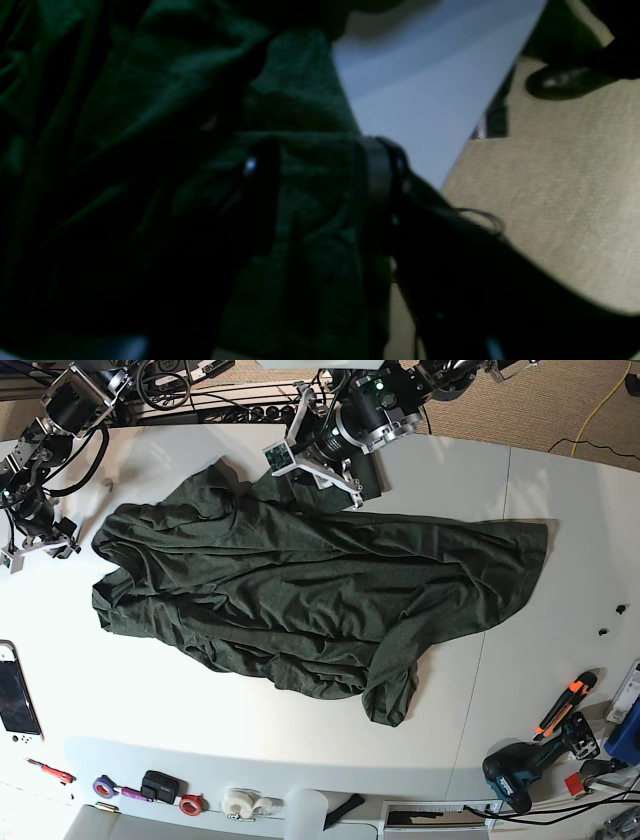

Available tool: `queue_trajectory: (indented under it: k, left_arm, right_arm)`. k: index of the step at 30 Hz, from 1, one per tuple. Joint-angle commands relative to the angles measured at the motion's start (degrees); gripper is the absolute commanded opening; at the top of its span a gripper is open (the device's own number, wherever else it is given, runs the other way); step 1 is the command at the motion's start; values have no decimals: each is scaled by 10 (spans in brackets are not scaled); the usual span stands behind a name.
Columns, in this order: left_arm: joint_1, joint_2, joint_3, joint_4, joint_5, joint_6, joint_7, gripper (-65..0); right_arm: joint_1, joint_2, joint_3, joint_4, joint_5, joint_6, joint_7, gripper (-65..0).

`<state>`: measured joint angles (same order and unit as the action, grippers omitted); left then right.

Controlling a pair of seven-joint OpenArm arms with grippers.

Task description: Layout the t-shirt on the table in an organized manner, then fold the t-shirt properly

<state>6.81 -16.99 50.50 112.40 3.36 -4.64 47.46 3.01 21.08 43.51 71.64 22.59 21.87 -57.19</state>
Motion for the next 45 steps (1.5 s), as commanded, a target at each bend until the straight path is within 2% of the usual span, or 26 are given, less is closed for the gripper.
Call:
queue_trajectory:
  k: [1,4,8,17,19,22,41,44,45]
  left_arm:
    - [-3,3,0,10,-9,1,-14,-400]
    - [-3,3,0,9,-19,2,-17,-400]
    - [-3,4,0,-12,8,17,-46,-400]
    - [-3,8,0,-32,10,18,-47,-409]
    - [-3,12,0,-32,10,19,-49,-471]
    - [-4,11,0,-32,10,19,-52,-650]
    - [-29,9,0,37,22,19,1,-650]
    - [-27,5,0,37,1,18,24,-650]
    - [-27,3,0,37,-7,18,33,-568]
  right_arm:
    - [-2,6,1,0,-10,-5,-25,-414]
    - [-2,6,1,0,-10,-5,-25,-414]
    - [-2,6,1,0,-10,-5,-25,-414]
    - [-2,6,1,0,-10,-5,-25,-414]
    - [-2,6,1,0,-10,-5,-24,-414]
    - [-2,6,1,0,-10,-5,-24,-414]
    - [-2,7,1,0,-10,-5,-24,-414]
    - [-2,7,1,0,-10,-5,-24,-414]
    - [-2,7,1,0,-10,-5,-24,-414]
